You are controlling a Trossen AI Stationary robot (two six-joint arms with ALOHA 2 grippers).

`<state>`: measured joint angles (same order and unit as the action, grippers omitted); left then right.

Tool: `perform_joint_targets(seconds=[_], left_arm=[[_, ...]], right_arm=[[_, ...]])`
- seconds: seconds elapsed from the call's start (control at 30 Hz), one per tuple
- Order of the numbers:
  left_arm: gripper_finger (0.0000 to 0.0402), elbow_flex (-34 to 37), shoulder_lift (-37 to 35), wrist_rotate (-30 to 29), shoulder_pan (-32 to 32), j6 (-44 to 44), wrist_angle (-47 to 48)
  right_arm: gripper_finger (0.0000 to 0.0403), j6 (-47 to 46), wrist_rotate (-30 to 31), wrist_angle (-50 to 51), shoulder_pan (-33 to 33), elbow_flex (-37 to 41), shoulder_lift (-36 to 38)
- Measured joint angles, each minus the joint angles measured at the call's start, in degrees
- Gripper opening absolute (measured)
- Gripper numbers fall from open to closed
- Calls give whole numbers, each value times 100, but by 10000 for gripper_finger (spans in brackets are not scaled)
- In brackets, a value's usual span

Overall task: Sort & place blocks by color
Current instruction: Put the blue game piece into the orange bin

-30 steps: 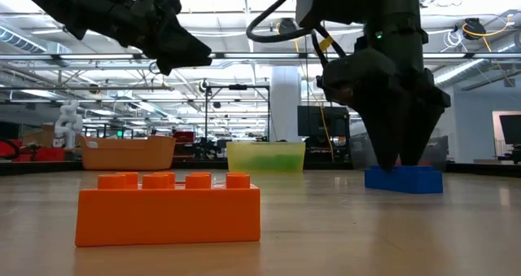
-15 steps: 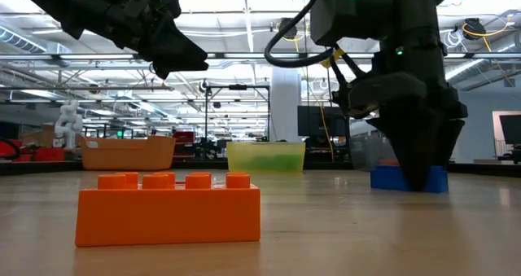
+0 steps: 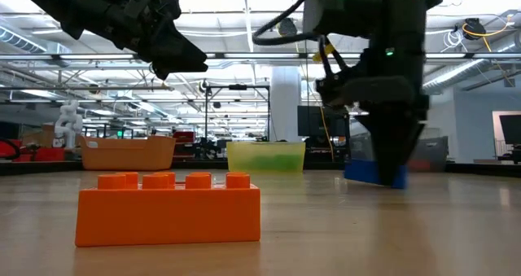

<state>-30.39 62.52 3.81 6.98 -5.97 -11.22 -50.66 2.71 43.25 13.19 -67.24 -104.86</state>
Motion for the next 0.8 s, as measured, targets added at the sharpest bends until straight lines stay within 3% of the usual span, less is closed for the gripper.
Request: perform_joint_targets(seconds=[0.23, 0.4, 0.6, 0.8], left_arm=[[157, 0, -48, -3, 0, -6, -5], [157, -7, -281, -17, 0, 34, -97], [157, -9, -450, -246, 8, 325, 199], [157, -9, -400, -929, -1, 1327, 411]], right_arm=[[121, 1127, 774, -972, -588, 0, 13], [121, 2207, 766, -2447, -1223, 2, 15], [121, 3471, 12, -4117, -1799, -2, 15], [121, 4392, -609, -4826, -1958, -2, 15]])
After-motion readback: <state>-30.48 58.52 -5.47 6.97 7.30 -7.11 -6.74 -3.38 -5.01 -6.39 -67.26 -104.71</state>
